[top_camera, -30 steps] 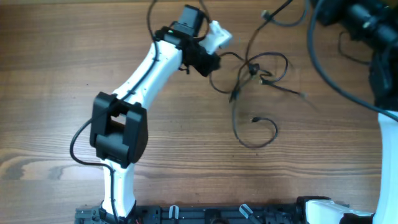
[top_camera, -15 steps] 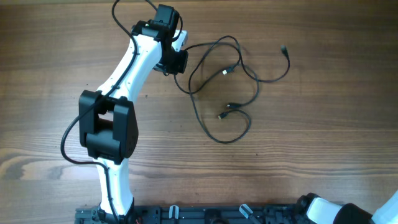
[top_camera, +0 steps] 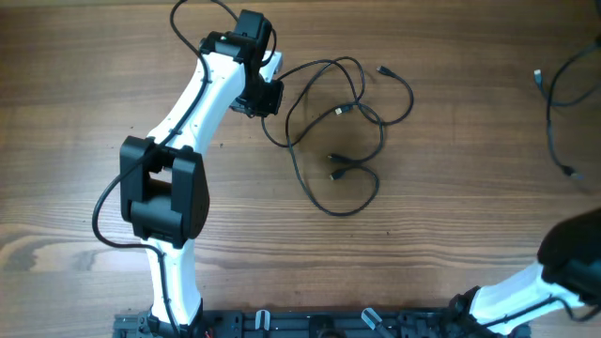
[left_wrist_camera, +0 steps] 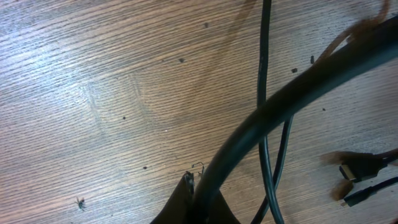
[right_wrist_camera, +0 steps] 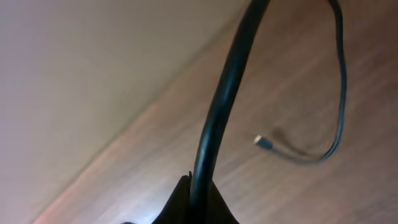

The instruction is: Untangle cables

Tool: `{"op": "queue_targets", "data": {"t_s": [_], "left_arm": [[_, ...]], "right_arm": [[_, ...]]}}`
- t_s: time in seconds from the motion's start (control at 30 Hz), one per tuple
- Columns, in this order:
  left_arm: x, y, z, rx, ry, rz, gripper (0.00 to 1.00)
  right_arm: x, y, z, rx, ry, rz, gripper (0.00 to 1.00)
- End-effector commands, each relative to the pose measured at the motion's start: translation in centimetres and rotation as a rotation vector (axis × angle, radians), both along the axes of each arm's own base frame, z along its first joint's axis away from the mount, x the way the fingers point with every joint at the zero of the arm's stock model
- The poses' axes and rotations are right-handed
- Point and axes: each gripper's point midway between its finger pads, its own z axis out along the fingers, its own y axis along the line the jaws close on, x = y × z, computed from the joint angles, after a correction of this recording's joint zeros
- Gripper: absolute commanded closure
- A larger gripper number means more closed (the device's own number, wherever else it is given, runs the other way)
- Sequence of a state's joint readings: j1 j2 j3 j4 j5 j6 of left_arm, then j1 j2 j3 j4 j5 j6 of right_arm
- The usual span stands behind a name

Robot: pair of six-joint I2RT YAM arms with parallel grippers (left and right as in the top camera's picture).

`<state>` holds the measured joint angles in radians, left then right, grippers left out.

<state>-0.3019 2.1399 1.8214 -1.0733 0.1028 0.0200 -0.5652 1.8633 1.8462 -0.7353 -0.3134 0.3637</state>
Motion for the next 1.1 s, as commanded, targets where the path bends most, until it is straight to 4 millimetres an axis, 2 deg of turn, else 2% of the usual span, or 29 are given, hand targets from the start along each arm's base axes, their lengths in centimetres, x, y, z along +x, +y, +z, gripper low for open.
{"op": "queue_targets", "data": {"t_s": [0.0,0.03,0.1,0.13,0.2,0.23,0.33,0.4,0.53,0.6,0.67,0.7,0.73,0.83,0.9,0.97,1.07], "left_arm": [[-0.6,-1.2,0.0,-0.036,0.019,-0.012,0.96],[-0.7,-1.5,0.0,-0.046,0.022,-0.016,0.93],[-0.7,-1.7,0.6,-0.062,0.016,-0.015,0.92],[-0.5,-1.9,1.8,-0.077,0.002,0.000,0.96],[-0.4,-2.4,4.0,-0.115,-0.026,-0.001,0.96],[-0.2,-3.0,6.9,-0.166,-0.072,0.008,0.96],[-0.2,-3.6,12.7,-0.255,-0.167,0.057,0.96],[-1.0,-3.9,17.5,-0.335,-0.243,0.080,0.96],[-2.9,-3.3,23.2,-0.409,-0.349,0.125,0.96],[-4.0,-2.9,25.8,-0.439,-0.403,0.131,0.96],[-4.6,-2.7,27.4,-0.461,-0.441,0.141,0.96],[-4.7,-2.5,28.4,-0.487,-0.460,0.168,0.96],[-4.6,-2.2,29.4,-0.515,-0.482,0.206,0.96],[-3.3,0.2,31.0,-0.534,-0.542,0.389,0.96],[-2.2,2.4,31.2,-0.535,-0.560,0.530,0.96],[-1.7,3.7,31.2,-0.551,-0.557,0.601,0.96],[-1.0,5.6,31.6,-0.555,-0.583,0.663,0.96]], "right_arm": [[0.3,-0.9,-2.6,0.001,0.059,-0.007,0.21],[0.2,-0.8,-3.0,0.009,0.072,-0.007,0.00],[0.0,-0.2,-3.1,0.032,0.078,0.012,0.00],[0.1,0.7,-2.4,0.054,0.054,0.045,0.00],[0.2,2.8,-0.8,0.093,-0.002,0.146,0.00],[0.2,5.6,1.2,0.129,-0.076,0.288,0.00],[-0.2,9.9,3.7,0.166,-0.154,0.470,0.00],[-0.8,13.4,4.9,0.186,-0.179,0.588,0.00],[-1.1,17.9,4.9,0.190,-0.162,0.713,0.00],[-1.2,20.9,4.5,0.185,-0.146,0.795,0.00],[-1.3,23.1,4.5,0.182,-0.147,0.863,0.00],[-1.7,25.5,4.6,0.178,-0.157,0.944,0.00],[-2.0,27.0,4.5,0.175,-0.153,0.986,0.00],[-2.9,31.1,4.3,0.178,-0.138,1.097,0.00],[-3.7,33.9,4.1,0.176,-0.130,1.171,0.00],[-4.7,36.7,3.7,0.152,-0.111,1.252,0.00],[-6.3,40.3,1.0,0.075,0.016,1.297,0.00]]}}
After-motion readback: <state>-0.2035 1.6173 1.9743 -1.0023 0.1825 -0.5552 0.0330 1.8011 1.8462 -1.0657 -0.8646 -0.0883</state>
